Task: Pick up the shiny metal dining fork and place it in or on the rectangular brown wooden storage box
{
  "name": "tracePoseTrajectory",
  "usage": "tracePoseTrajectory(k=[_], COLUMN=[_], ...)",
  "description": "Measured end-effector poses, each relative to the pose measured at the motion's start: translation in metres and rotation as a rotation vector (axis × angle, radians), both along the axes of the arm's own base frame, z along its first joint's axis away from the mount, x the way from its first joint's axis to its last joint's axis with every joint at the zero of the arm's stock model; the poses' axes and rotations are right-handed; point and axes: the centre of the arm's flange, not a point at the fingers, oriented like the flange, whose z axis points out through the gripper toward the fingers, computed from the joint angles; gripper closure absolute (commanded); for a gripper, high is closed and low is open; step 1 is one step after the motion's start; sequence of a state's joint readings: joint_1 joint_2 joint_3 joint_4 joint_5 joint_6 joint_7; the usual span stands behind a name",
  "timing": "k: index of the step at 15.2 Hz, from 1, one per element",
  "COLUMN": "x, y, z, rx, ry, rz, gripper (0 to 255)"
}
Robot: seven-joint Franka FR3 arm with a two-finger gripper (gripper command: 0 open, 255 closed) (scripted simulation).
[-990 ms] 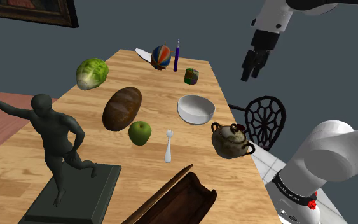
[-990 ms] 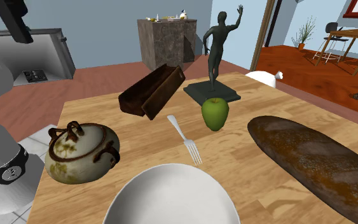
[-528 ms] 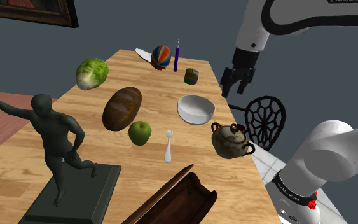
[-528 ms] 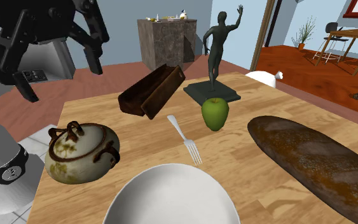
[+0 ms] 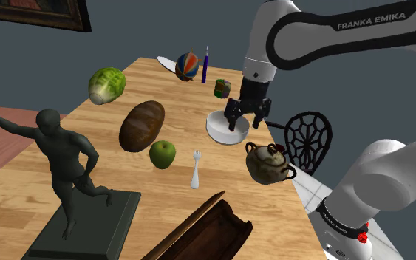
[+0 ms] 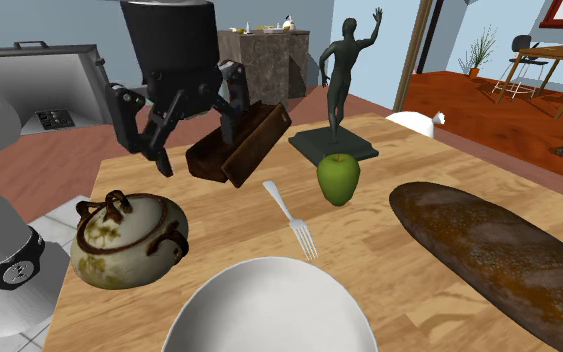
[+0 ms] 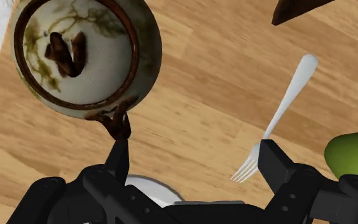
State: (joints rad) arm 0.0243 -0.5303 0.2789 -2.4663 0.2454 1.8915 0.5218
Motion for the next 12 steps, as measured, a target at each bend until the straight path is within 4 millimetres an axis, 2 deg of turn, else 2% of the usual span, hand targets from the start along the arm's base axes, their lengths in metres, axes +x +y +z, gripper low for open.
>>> tracePoseTrajectory(k=[3, 12], x=[0.007, 0.06], y=[0.03, 0.104], z=[-0.025, -0.102], rx=[-0.002, -0.006], ry=[0.013, 0.053], rz=[-0.077, -0.306], gripper=[0, 0])
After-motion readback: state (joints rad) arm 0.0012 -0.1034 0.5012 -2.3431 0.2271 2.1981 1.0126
